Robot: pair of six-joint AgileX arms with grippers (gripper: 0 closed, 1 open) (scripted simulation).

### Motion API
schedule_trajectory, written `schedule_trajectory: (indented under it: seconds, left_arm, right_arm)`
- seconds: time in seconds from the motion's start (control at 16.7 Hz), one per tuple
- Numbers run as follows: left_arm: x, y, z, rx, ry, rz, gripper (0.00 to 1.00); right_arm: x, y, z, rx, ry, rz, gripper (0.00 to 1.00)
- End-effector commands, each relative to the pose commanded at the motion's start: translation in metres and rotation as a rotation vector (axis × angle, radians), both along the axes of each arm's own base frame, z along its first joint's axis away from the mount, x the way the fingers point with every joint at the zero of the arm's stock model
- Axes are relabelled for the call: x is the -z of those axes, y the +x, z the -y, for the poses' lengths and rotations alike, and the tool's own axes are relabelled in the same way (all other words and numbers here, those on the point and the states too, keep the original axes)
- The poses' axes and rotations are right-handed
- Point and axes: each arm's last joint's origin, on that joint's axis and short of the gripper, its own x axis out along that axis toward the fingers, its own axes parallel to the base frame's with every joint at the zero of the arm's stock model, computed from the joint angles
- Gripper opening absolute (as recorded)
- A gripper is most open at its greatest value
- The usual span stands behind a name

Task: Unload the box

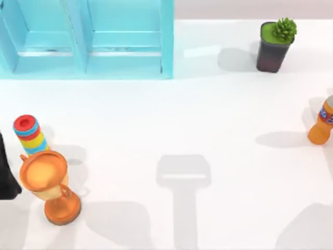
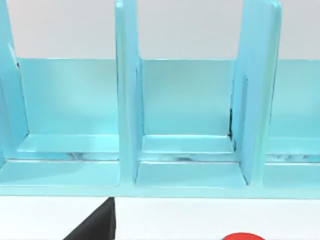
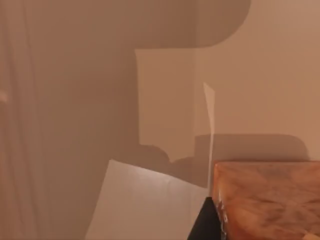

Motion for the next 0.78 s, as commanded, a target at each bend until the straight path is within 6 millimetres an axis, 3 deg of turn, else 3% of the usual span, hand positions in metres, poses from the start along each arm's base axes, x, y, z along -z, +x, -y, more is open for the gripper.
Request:
schedule_trajectory:
  seconds: [0.12,0.66,0.78]
  left_arm:
    - [0.0,0.0,0.0,0.0,0.0,0.0,1.0]
    - [0.0,0.0,0.0,0.0,0.0,0.0,1.0]
    - [0.0,0.0,0.0,0.0,0.0,0.0,1.0]
  right_arm:
    - [0.0,0.0,0.0,0.0,0.0,0.0,0.0]
    - [-0.002,0.0,0.001,0.002,-0.002,0.003,0.0]
    - [-0.017,-0.001,0.007,0.013,-0.009,0.033,0.0]
